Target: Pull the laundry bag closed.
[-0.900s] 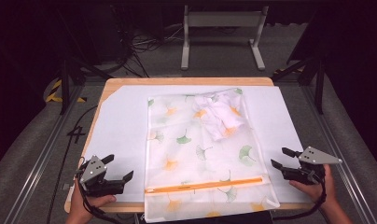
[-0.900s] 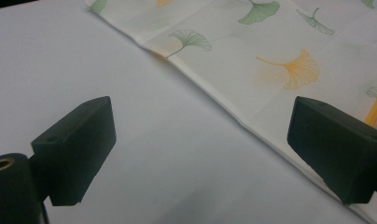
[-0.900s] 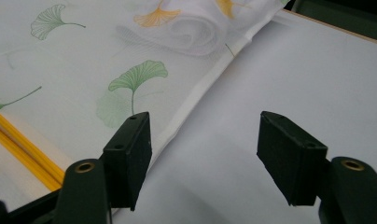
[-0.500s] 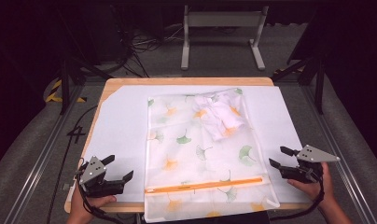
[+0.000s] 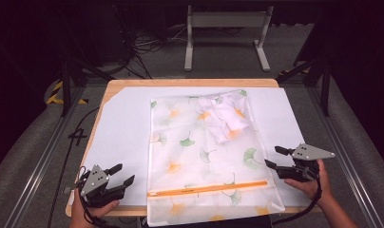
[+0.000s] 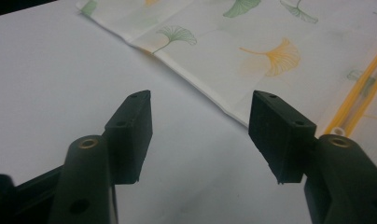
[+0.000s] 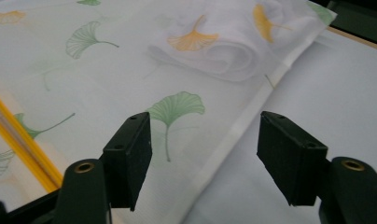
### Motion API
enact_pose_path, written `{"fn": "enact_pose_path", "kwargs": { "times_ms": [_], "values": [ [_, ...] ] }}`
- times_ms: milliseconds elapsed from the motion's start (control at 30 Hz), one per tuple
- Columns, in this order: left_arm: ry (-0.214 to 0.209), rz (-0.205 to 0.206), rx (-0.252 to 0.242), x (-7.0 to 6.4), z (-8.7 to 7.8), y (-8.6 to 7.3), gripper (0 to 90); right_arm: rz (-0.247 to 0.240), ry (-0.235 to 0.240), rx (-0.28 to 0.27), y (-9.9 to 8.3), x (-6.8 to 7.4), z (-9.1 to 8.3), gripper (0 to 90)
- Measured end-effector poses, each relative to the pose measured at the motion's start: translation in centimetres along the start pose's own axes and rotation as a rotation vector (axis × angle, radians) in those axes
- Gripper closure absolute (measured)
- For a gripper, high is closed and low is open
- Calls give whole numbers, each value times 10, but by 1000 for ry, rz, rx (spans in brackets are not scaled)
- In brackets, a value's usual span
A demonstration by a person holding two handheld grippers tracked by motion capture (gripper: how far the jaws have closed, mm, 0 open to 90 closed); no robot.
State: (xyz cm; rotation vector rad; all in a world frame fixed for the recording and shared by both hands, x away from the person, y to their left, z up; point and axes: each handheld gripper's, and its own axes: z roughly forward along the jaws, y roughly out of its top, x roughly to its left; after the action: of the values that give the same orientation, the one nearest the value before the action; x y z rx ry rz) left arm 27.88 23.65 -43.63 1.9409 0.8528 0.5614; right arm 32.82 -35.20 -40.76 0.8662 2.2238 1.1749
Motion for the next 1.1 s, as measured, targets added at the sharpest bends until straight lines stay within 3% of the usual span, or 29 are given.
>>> {"fn": "enact_pose_path", "kwargs": {
  "times_ms": [200,333,533,633,733,767,833,967,1100],
  "values": [
    [-10,27,1,-4,-2,0,441,-50,36,3,13,12,6,386],
    [-40,33,6,-5,-3,0,482,-73,68,0,24,21,11,388],
    [-53,25,27,-6,-4,0,541,-119,122,5,38,38,26,383],
    [-85,13,39,-8,-3,-1,558,-149,147,9,46,49,34,383],
    [-95,33,48,-10,-3,-1,608,-175,167,11,52,58,38,389],
    [-92,61,63,-13,-2,-1,622,-209,178,17,58,66,43,412],
    [-99,78,68,-17,-1,-2,652,-227,201,30,61,73,49,444],
    [-109,91,76,-21,-1,-3,703,-265,246,28,66,85,58,478],
    [-122,104,86,-27,-2,-3,751,-290,252,22,70,93,66,479]
  ]
}}
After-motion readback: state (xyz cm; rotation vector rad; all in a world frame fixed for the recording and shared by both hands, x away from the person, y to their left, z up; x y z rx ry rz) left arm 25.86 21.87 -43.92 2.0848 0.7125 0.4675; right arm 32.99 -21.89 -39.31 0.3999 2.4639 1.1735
